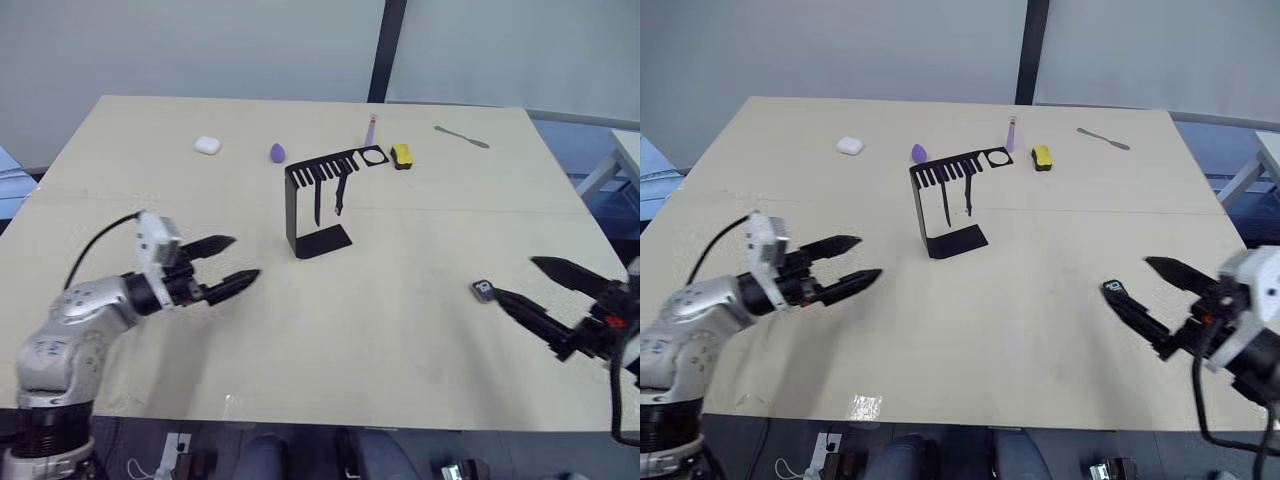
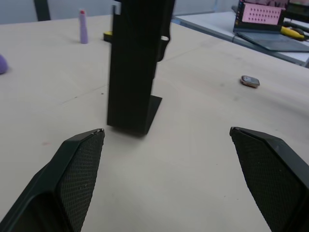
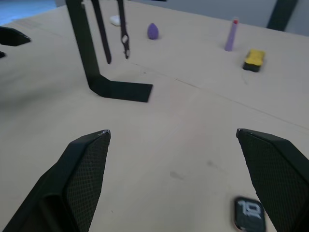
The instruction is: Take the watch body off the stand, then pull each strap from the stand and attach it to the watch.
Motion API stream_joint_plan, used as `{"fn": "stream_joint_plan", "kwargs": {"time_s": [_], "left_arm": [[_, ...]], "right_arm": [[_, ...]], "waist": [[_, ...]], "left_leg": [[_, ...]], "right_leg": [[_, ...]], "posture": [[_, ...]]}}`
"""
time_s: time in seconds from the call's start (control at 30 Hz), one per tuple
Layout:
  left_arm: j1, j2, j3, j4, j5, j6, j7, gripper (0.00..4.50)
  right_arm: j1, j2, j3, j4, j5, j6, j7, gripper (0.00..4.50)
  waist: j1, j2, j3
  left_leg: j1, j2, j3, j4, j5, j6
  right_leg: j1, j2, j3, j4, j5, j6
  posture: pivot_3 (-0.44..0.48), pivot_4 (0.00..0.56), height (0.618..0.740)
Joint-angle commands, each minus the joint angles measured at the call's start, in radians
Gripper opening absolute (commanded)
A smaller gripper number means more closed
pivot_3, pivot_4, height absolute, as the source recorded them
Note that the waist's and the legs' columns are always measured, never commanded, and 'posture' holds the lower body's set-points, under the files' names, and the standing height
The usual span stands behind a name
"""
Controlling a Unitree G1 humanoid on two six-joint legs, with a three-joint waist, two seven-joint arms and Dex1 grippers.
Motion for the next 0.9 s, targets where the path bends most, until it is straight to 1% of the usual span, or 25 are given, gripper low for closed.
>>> {"fn": "stream_joint_plan", "kwargs": {"time_s": [0.03, 0.13, 0.2, 0.4, 0.5, 0.6, 0.73, 0.8, 0.83, 0.87, 0.9], "left_arm": [[-0.033, -0.073, -0.056, -0.044, 0.103, 0.008, 0.188, 4.50], [-0.036, -0.131, -0.105, -0.038, 0.148, -0.015, 0.233, 4.50], [-0.046, -0.152, -0.128, -0.020, 0.166, -0.024, 0.242, 4.50], [-0.163, -0.241, -0.192, 0.137, 0.267, -0.097, 0.310, 4.50], [-0.192, -0.271, -0.218, 0.177, 0.335, -0.135, 0.357, 4.50], [-0.194, -0.301, -0.242, 0.187, 0.385, -0.152, 0.399, 4.50], [-0.194, -0.324, -0.226, 0.203, 0.419, -0.173, 0.439, 4.50], [-0.200, -0.331, -0.220, 0.212, 0.426, -0.185, 0.446, 3.98], [-0.204, -0.330, -0.223, 0.217, 0.430, -0.188, 0.442, 3.64], [-0.208, -0.333, -0.227, 0.221, 0.433, -0.190, 0.439, 3.19], [-0.213, -0.333, -0.232, 0.228, 0.437, -0.187, 0.435, 2.63]], "right_arm": [[-0.094, -0.002, 0.127, -0.054, 0.035, 0.004, -0.079, 4.46], [-0.180, -0.006, 0.238, -0.040, 0.021, 0.006, -0.092, 4.46], [-0.216, -0.004, 0.286, -0.023, 0.001, 0.003, -0.098, 4.46], [-0.324, 0.019, 0.469, 0.031, -0.112, -0.014, -0.094, 4.46], [-0.348, 0.038, 0.498, 0.050, -0.142, -0.023, -0.096, 4.46], [-0.356, 0.053, 0.504, 0.059, -0.161, -0.028, -0.099, 4.46], [-0.356, 0.068, 0.505, 0.060, -0.183, -0.027, -0.102, 4.46], [-0.356, 0.076, 0.508, 0.062, -0.195, -0.028, -0.103, 4.50], [-0.356, 0.080, 0.510, 0.062, -0.201, -0.029, -0.102, 4.50], [-0.356, 0.084, 0.512, 0.063, -0.209, -0.029, -0.102, 4.50], [-0.355, 0.088, 0.515, 0.064, -0.216, -0.030, -0.103, 4.50]], "waist": [[0.001, 0.000, 0.000], [0.001, -0.001, 0.000], [0.001, -0.001, 0.000], [0.005, -0.001, 0.000], [0.005, -0.001, 0.000], [0.001, -0.001, 0.000], [0.003, -0.001, 0.000], [0.002, -0.001, 0.000], [0.002, -0.001, 0.000], [0.002, -0.001, 0.000], [0.002, -0.001, 0.000]], "left_leg": [[0.000, 0.000, 0.000, 0.001, 0.000, 0.000], [-0.001, 0.000, 0.000, 0.001, 0.000, 0.000], [-0.001, 0.000, 0.000, 0.001, 0.000, 0.000], [-0.001, 0.000, 0.000, 0.003, 0.001, 0.001], [-0.002, 0.000, 0.000, 0.002, 0.001, 0.001], [-0.003, 0.000, 0.000, 0.002, 0.001, 0.001], [-0.003, 0.000, 0.000, 0.002, 0.001, 0.001], [-0.003, 0.000, 0.000, 0.002, 0.001, 0.001], [-0.003, 0.000, 0.000, 0.002, 0.002, 0.001], [-0.003, 0.000, 0.000, 0.002, 0.002, 0.001], [-0.002, 0.000, 0.000, 0.002, 0.002, 0.001]], "right_leg": [[0.000, 0.000, 0.000, 0.000, 0.000, 0.000], [0.000, 0.000, 0.000, -0.001, 0.000, 0.001], [-0.001, 0.000, 0.000, -0.001, 0.000, 0.001], [0.000, 0.000, 0.000, -0.001, 0.001, 0.001], [-0.001, 0.000, 0.000, -0.001, 0.001, 0.002], [-0.001, 0.000, 0.000, 0.000, 0.001, 0.002], [-0.002, 0.000, 0.000, -0.001, 0.001, 0.002], [-0.002, 0.000, 0.000, -0.001, 0.001, 0.002], [-0.002, 0.000, 0.000, -0.001, 0.001, 0.002], [-0.001, 0.000, 0.000, 0.000, 0.001, 0.002], [-0.001, 0.000, 0.000, 0.000, 0.001, 0.002]], "posture": [[0.000, 0.150, 0.740], [0.000, 0.150, 0.740], [0.000, 0.150, 0.740], [0.000, 0.150, 0.740], [0.000, 0.150, 0.740], [0.000, 0.150, 0.740], [0.000, 0.150, 0.740], [0.000, 0.150, 0.740], [0.000, 0.150, 0.740], [0.000, 0.150, 0.740], [0.000, 0.150, 0.740]]}}
